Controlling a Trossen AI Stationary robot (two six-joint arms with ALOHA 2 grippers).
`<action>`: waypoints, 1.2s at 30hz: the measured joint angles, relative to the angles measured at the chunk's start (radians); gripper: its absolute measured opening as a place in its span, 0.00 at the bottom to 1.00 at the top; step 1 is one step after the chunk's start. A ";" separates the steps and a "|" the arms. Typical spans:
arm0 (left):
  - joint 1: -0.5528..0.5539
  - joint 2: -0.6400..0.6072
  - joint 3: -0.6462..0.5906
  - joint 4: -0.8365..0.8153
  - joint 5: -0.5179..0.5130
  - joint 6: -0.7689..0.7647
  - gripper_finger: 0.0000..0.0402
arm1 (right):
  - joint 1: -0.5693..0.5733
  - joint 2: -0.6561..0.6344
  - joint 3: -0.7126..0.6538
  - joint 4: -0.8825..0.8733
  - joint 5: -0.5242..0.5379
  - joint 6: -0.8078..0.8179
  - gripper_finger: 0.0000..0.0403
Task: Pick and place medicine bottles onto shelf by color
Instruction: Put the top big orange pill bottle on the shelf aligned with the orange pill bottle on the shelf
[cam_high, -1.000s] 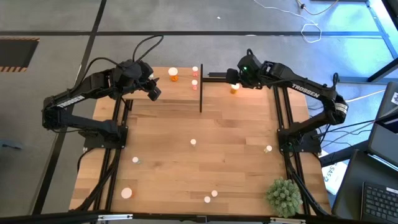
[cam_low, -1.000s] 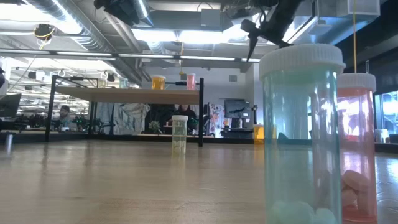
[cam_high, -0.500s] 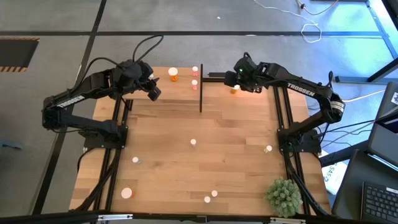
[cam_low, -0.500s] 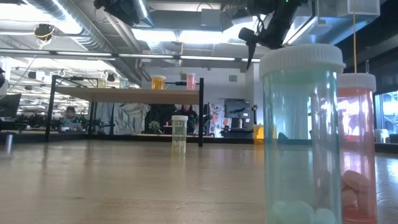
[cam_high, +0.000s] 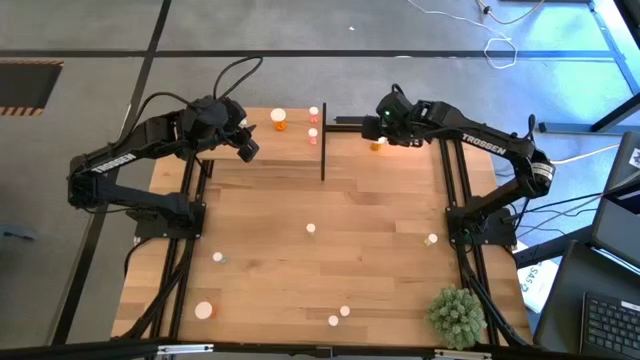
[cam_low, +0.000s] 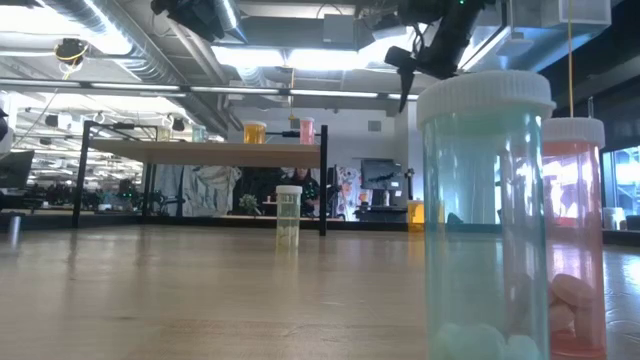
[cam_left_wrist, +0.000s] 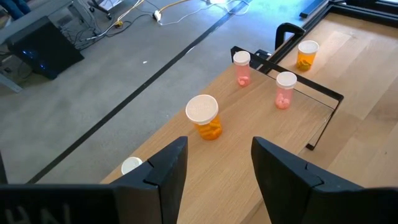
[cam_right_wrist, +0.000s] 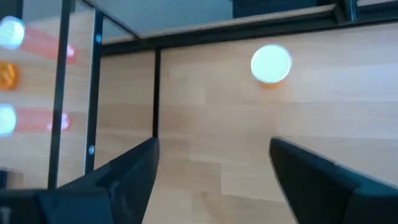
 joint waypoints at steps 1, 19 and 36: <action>0.000 0.000 0.000 0.000 0.000 0.000 0.43 | 0.000 0.000 0.000 0.000 0.000 -0.019 0.76; 0.000 0.000 0.000 0.000 0.000 0.000 0.43 | 0.000 0.000 0.000 0.043 -0.033 -0.180 0.76; 0.000 0.000 0.000 0.000 0.000 0.000 0.43 | -0.126 0.180 -0.008 0.062 -0.114 -0.207 0.71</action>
